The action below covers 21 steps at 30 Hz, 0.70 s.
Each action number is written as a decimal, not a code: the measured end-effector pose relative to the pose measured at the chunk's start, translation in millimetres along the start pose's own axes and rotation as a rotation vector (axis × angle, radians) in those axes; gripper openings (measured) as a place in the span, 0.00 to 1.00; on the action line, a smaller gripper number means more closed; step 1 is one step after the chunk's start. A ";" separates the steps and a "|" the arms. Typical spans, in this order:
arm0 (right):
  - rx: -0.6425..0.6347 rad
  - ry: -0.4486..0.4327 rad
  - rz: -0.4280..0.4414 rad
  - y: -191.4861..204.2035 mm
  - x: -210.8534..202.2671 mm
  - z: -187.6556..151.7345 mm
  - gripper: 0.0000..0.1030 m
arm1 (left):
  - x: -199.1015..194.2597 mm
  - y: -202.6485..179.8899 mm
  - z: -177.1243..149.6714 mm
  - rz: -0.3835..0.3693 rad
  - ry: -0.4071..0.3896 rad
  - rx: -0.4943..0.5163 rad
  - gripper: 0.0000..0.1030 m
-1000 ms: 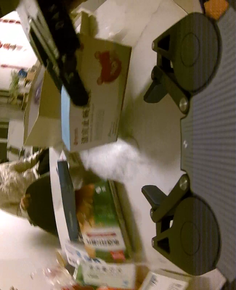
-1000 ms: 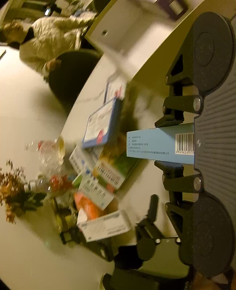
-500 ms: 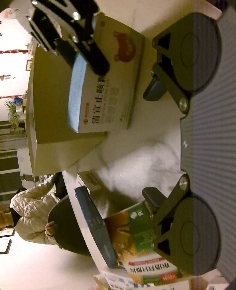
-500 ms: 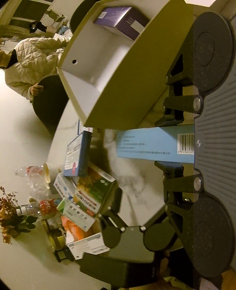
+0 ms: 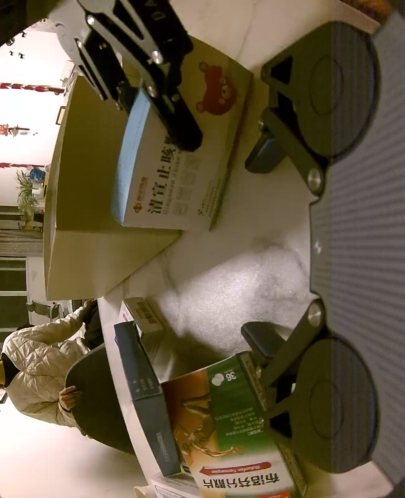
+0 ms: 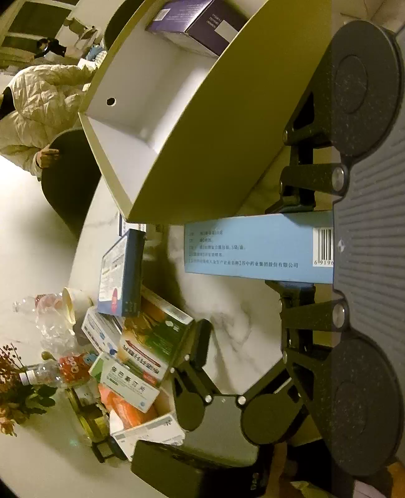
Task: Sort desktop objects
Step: 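Carry the light blue box with the right gripper to the beige box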
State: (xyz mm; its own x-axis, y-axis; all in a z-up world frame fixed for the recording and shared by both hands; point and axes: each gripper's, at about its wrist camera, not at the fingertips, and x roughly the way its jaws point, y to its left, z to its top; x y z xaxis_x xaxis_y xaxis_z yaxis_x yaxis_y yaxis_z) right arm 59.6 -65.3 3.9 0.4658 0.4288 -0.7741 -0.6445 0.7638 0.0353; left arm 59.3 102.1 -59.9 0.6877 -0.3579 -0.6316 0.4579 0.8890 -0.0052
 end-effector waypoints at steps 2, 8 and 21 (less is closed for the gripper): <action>-0.001 -0.007 -0.002 -0.6 -3.8 -0.2 0.40 | 0.3 -0.2 0.1 0.000 0.000 0.000 1.00; -0.004 -0.030 -0.002 -2.5 -17.6 -0.5 0.40 | 0.6 -0.6 0.4 0.002 0.001 -0.002 1.00; 0.090 -0.098 0.117 -17.6 -81.6 37.3 0.40 | 1.1 0.5 0.2 0.000 0.001 0.000 1.00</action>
State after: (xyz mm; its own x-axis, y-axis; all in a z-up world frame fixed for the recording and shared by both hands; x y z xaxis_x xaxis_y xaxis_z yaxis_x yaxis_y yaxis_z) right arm 55.5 -95.8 90.0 0.4502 0.5592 -0.6962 -0.6429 0.7440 0.1819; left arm 60.4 102.1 -60.4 0.6874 -0.3574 -0.6322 0.4575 0.8892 -0.0051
